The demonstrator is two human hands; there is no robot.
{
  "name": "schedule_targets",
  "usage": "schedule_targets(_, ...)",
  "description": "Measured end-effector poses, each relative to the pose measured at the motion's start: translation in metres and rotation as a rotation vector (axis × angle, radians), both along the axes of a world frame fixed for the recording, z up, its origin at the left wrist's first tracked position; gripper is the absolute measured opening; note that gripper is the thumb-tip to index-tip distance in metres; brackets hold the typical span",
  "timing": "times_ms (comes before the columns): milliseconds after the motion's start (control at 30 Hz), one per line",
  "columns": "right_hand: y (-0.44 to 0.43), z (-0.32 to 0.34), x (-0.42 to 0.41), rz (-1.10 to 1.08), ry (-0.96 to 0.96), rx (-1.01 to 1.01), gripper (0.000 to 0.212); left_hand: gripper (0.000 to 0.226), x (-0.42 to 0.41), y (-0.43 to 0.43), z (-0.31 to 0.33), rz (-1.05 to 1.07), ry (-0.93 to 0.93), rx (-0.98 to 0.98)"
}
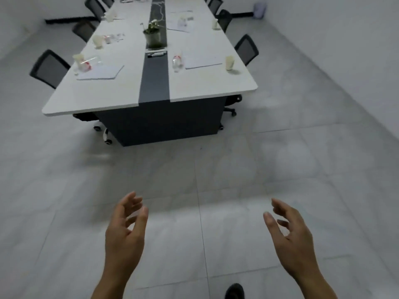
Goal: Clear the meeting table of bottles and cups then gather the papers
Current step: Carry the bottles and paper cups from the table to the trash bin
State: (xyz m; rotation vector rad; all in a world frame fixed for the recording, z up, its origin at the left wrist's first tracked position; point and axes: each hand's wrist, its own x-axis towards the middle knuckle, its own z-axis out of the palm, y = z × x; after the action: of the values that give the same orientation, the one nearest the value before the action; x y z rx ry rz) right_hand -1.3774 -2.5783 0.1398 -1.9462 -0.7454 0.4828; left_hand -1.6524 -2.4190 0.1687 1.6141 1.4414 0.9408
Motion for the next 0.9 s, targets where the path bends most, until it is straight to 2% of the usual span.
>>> schedule_targets(267,0.025,0.009,0.162,-0.086,0.026,-0.014,0.036,0.039,0.191,0.053,0.006,-0.156,-0.100,-0.085)
schedule_targets(467,0.097,-0.019,0.296,-0.118,0.136,-0.030,0.045,0.039,0.330,0.131,-0.034,-0.158,-0.172,-0.169)
schedule_targets(567,0.144,-0.024,0.380,-0.152,0.136,-0.061,0.050,0.039,0.417,0.184,-0.050,-0.193,-0.152,-0.225)
schedule_targets(900,0.256,0.027,0.641,-0.370,0.127,0.098,0.044,0.036,0.723,0.354,0.011,-0.383,-0.144,-0.147)
